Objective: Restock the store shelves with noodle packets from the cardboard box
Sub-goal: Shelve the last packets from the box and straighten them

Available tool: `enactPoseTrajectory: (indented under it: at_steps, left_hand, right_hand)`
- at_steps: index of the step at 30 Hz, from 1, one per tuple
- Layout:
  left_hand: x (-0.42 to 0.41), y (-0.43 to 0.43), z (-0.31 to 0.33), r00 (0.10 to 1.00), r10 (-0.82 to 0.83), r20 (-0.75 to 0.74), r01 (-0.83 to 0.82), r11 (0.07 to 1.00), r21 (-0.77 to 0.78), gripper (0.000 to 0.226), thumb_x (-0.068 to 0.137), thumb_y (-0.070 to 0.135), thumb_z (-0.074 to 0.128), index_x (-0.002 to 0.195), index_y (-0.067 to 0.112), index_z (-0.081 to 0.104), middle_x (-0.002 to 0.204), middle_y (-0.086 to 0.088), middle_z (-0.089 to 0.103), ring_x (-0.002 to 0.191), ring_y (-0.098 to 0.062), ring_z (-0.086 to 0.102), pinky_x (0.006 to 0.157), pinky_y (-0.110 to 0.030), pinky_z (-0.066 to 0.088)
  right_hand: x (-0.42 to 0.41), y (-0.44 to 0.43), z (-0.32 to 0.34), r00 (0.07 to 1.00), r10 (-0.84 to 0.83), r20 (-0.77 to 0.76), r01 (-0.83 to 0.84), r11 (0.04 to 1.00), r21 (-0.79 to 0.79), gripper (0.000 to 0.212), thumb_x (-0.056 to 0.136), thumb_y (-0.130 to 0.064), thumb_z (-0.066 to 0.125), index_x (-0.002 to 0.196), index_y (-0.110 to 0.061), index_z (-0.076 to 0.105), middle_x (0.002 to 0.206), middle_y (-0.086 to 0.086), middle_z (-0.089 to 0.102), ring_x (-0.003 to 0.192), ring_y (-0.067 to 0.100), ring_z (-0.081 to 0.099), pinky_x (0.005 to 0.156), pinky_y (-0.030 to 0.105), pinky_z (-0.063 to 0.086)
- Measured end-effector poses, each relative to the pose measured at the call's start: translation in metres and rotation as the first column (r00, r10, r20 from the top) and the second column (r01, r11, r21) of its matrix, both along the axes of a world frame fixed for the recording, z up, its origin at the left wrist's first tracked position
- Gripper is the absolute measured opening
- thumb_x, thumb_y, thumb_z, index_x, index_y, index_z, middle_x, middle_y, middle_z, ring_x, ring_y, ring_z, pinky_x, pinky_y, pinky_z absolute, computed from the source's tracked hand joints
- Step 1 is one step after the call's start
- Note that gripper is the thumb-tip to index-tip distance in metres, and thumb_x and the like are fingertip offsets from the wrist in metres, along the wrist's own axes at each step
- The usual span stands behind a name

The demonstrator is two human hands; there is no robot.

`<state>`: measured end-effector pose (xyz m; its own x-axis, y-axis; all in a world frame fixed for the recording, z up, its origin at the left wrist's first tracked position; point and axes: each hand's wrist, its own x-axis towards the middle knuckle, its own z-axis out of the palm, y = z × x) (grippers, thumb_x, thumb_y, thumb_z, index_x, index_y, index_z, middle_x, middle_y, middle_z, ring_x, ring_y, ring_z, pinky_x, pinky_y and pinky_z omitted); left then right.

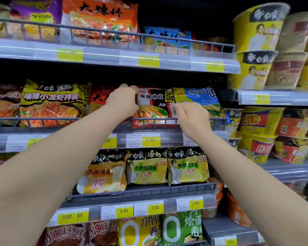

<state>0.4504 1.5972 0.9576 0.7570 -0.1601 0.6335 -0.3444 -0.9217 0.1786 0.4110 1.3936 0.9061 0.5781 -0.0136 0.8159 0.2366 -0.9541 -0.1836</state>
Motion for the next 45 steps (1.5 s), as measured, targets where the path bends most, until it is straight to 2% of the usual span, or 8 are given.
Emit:
enactPoseTrajectory:
  at_steps: [6,9,12,18,22,28,32,45]
  left_hand:
    - [-0.018,-0.051,0.012,0.980,-0.165,0.108,0.158,0.985,0.071,0.030,0.084,0.015,0.057,0.110,0.027,0.065,0.117,-0.005,0.055,0.111,-0.029,0.052,0.085,-0.038,0.047]
    - [-0.019,-0.085,0.009,0.964,-0.248,-0.093,0.262,0.944,0.201,0.029,0.089,0.020,0.046,0.109,0.018,0.067,0.117,-0.005,0.063,0.106,-0.028,0.057,0.085,-0.034,0.049]
    - [-0.016,-0.111,0.006,0.961,-0.204,-0.186,0.251,0.927,0.279,0.025,0.091,0.026,0.040,0.093,0.013,0.061,0.107,-0.009,0.062,0.094,-0.029,0.054,0.073,-0.032,0.042]
    - [-0.013,-0.128,0.002,0.987,-0.112,-0.112,0.147,0.905,0.398,0.040,0.092,0.046,0.047,0.117,0.016,0.058,0.118,-0.009,0.053,0.116,-0.032,0.046,0.084,-0.042,0.038]
    - [-0.012,-0.127,0.004,0.975,-0.167,-0.149,0.211,0.910,0.358,0.030,0.091,0.041,0.050,0.100,0.013,0.058,0.102,-0.006,0.052,0.110,-0.032,0.051,0.079,-0.039,0.041]
    - [-0.019,-0.087,0.005,0.983,-0.178,-0.046,0.183,0.952,0.247,0.045,0.085,0.028,0.060,0.130,0.028,0.053,0.130,-0.010,0.049,0.120,-0.035,0.047,0.093,-0.044,0.045]
    - [-0.028,-0.051,0.007,0.996,0.002,-0.087,0.024,0.952,0.304,0.063,0.083,0.044,0.064,0.140,0.032,0.040,0.138,-0.011,0.041,0.128,-0.037,0.038,0.099,-0.049,0.037]
    - [-0.005,-0.034,-0.010,0.986,-0.123,-0.113,0.128,0.991,0.037,0.049,0.084,0.022,0.066,0.132,0.025,0.053,0.137,-0.003,0.052,0.125,-0.024,0.049,0.100,-0.038,0.044]
  right_hand:
    - [-0.005,-0.043,0.002,0.986,-0.154,0.069,0.149,0.986,0.080,0.043,0.096,-0.036,0.028,0.065,-0.016,0.049,0.075,0.005,0.057,0.080,0.032,0.052,0.066,0.038,0.040]
    - [-0.007,-0.059,-0.006,0.970,-0.242,0.005,0.242,0.970,0.010,0.050,0.095,-0.044,0.021,0.093,-0.022,0.066,0.098,0.002,0.064,0.098,0.029,0.056,0.081,0.040,0.041]
    - [-0.009,-0.072,-0.013,0.954,-0.282,-0.104,0.279,0.959,-0.045,0.059,0.090,-0.051,0.006,0.112,-0.032,0.056,0.114,0.002,0.061,0.107,0.029,0.054,0.093,0.046,0.038]
    - [-0.020,-0.083,-0.016,0.921,-0.342,-0.188,0.340,0.939,-0.044,0.054,0.098,-0.049,0.011,0.132,-0.032,0.049,0.128,0.003,0.059,0.118,0.029,0.053,0.100,0.045,0.030]
    - [-0.017,-0.081,-0.008,0.893,-0.397,-0.213,0.391,0.917,-0.071,0.056,0.098,-0.051,0.013,0.126,-0.026,0.055,0.120,0.010,0.062,0.113,0.032,0.055,0.099,0.045,0.031]
    - [-0.011,-0.053,-0.001,0.960,-0.273,-0.066,0.268,0.960,-0.078,0.041,0.098,-0.039,0.031,0.117,-0.020,0.061,0.114,0.007,0.062,0.107,0.032,0.052,0.084,0.040,0.039]
    - [-0.010,-0.027,0.003,0.979,-0.189,-0.076,0.179,0.976,-0.120,0.047,0.100,-0.042,0.029,0.110,-0.016,0.066,0.110,0.009,0.061,0.107,0.034,0.051,0.082,0.039,0.040]
    - [-0.002,0.008,-0.011,0.958,-0.227,0.177,0.240,0.969,-0.052,0.034,0.096,-0.035,0.036,0.097,-0.013,0.061,0.097,0.009,0.064,0.092,0.033,0.055,0.070,0.035,0.028]
